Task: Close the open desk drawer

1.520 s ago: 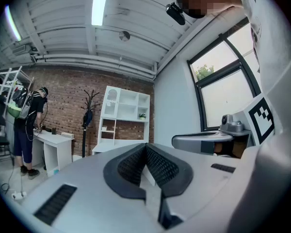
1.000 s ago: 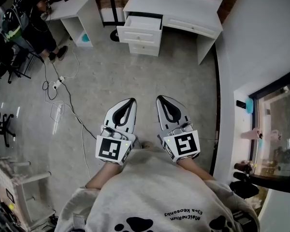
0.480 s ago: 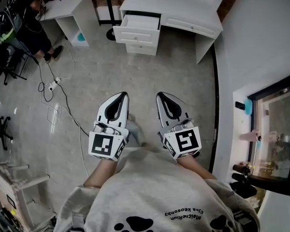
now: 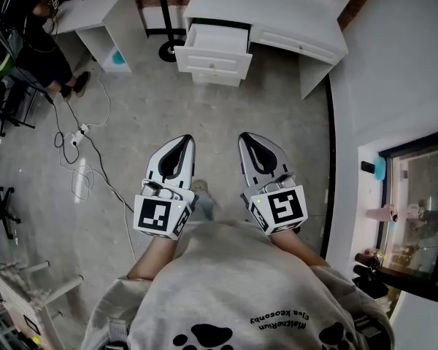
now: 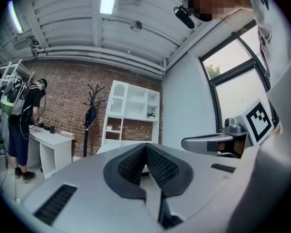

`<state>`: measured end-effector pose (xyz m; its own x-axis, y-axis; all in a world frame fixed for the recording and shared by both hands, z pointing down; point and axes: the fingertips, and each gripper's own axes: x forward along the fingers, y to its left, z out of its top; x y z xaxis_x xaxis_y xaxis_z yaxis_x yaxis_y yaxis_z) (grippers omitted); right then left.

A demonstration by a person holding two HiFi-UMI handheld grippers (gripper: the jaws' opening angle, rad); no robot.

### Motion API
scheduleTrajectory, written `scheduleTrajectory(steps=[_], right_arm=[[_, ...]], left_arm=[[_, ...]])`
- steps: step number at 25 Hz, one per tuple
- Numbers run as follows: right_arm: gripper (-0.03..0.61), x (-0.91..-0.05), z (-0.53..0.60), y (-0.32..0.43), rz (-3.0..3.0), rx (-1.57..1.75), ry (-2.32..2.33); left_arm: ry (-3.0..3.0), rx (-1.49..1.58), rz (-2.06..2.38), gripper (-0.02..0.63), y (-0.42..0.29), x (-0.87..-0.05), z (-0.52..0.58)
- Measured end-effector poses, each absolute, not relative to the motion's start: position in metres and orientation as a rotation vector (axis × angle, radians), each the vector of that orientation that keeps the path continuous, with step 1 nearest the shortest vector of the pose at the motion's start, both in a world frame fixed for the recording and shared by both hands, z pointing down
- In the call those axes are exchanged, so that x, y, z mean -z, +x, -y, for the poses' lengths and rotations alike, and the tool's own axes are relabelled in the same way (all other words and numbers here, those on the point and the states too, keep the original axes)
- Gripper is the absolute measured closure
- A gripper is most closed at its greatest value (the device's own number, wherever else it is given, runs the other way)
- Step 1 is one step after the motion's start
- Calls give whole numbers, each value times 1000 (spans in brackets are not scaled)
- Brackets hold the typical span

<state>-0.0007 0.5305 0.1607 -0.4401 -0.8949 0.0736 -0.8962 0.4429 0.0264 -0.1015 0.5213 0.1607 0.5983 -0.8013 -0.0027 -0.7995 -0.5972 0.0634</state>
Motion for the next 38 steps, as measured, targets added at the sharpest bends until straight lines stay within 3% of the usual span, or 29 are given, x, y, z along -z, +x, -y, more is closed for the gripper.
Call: scheduleTrajectory(steps=[14, 38], right_arm=[[545, -158, -390, -51, 2479, -74, 1755], [545, -178, -241, -42, 2547, -120, 1722]], left_arm=[[2790, 34, 1192, 595, -154, -162, -371], [2764, 16, 1216, 595, -144, -185, -243]])
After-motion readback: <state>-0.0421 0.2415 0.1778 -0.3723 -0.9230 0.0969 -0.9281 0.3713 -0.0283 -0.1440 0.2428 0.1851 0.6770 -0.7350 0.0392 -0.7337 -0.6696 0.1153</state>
